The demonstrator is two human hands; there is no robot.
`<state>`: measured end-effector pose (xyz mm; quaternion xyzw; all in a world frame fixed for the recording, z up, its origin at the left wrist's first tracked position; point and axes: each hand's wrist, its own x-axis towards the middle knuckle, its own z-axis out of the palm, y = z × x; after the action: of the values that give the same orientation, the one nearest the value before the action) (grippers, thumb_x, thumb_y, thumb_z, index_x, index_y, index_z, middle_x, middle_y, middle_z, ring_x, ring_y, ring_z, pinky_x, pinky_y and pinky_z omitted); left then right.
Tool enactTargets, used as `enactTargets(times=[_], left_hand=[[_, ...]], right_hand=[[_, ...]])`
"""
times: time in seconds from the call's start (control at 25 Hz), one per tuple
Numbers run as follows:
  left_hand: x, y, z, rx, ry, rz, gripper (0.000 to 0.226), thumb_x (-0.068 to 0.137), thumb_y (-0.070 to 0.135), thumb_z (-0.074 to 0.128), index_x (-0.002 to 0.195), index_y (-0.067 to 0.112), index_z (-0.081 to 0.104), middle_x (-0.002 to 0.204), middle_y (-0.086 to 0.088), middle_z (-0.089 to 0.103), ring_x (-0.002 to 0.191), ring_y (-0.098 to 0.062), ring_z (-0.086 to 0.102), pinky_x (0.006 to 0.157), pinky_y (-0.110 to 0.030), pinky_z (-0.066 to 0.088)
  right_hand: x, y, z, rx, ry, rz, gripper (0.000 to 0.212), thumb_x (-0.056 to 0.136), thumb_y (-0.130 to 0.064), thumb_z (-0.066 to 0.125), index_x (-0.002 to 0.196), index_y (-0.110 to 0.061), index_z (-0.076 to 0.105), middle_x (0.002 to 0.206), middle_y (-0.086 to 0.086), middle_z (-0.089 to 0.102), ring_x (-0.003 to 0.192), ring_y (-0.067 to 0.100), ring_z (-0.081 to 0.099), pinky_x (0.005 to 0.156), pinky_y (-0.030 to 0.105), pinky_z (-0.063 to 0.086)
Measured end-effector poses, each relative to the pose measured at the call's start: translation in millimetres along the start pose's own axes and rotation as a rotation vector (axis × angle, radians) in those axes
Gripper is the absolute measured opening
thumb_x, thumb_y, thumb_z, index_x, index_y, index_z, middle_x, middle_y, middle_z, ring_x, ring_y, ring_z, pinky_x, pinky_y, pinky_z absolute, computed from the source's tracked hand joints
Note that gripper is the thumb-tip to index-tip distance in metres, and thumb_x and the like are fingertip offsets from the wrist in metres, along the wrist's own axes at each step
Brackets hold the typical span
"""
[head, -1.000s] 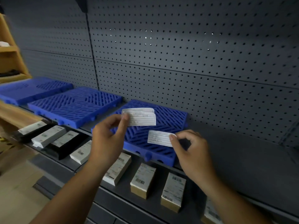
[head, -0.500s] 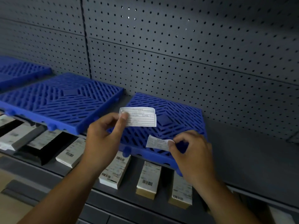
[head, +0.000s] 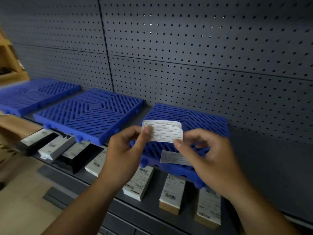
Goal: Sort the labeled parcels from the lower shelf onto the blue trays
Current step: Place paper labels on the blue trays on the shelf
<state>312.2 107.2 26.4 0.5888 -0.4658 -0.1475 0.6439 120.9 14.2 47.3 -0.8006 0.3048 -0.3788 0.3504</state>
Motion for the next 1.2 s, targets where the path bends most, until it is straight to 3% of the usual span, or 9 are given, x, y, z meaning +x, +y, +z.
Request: enactTargets(times=[0.2,0.44,0.64,0.8,0.96,1.2], left_hand=[[-10.5,7.4,-10.8,0.006,0.013,-0.012,0.023,0.098,0.032,0.061,0.092,0.019,0.078,0.093,0.003,0.08,0.092,-0.012,0.074,0.08,-0.019,0.055],[-4.0,2.6,-48.8,-0.003,0.038,0.02,0.028,0.098,0.036,0.057,0.097,0.02,0.08,0.097,0.008,0.081,0.096,-0.007,0.075,0.081,-0.015,0.054],[11.5,-11.9,-116.1,-0.002,0.078,0.023,0.029,0.098,0.033,0.056,0.095,0.018,0.08,0.077,0.019,0.077,0.071,0.008,0.069,0.066,-0.006,0.048],[38.5,-38.9,-203.8,-0.048,0.175,-0.016,0.03,0.099,0.035,0.056,0.09,0.02,0.081,0.087,0.009,0.081,0.08,0.001,0.074,0.068,-0.007,0.05],[67.1,-66.0,-289.0,0.068,0.227,-0.02,0.027,0.098,0.038,0.057,0.088,0.028,0.08,0.088,0.013,0.081,0.084,0.0,0.074,0.075,-0.015,0.054],[85.0,-77.6,-329.1,0.089,0.199,0.031,0.025,0.1,0.033,0.057,0.089,0.031,0.079,0.089,0.016,0.08,0.086,0.001,0.074,0.074,-0.007,0.049]], right_hand=[[0.8,-9.6,17.1,0.101,-0.011,-0.029,0.027,0.093,-0.035,0.07,0.069,-0.022,0.07,0.068,-0.003,0.068,0.067,0.013,0.065,0.065,0.029,0.052],[14.6,-26.5,46.1,0.081,-0.042,-0.036,0.026,0.094,-0.036,0.069,0.073,-0.021,0.073,0.072,-0.003,0.072,0.072,0.011,0.069,0.07,0.033,0.052],[35.4,-59.7,109.3,0.047,-0.06,-0.077,0.026,0.091,-0.04,0.069,0.072,-0.024,0.074,0.073,-0.007,0.073,0.072,0.009,0.07,0.07,0.031,0.053],[60.1,-78.3,178.0,0.019,-0.029,-0.02,0.032,0.09,-0.048,0.066,0.072,-0.024,0.075,0.072,-0.003,0.073,0.072,0.014,0.07,0.069,0.035,0.055],[98.7,-93.0,244.3,0.035,-0.001,0.1,0.029,0.092,-0.046,0.065,0.075,-0.024,0.076,0.077,-0.007,0.076,0.074,0.006,0.072,0.072,0.035,0.06],[127.2,-88.2,316.9,-0.111,-0.082,0.176,0.026,0.095,-0.036,0.067,0.074,-0.021,0.07,0.072,-0.01,0.067,0.071,0.004,0.063,0.069,0.036,0.051]])
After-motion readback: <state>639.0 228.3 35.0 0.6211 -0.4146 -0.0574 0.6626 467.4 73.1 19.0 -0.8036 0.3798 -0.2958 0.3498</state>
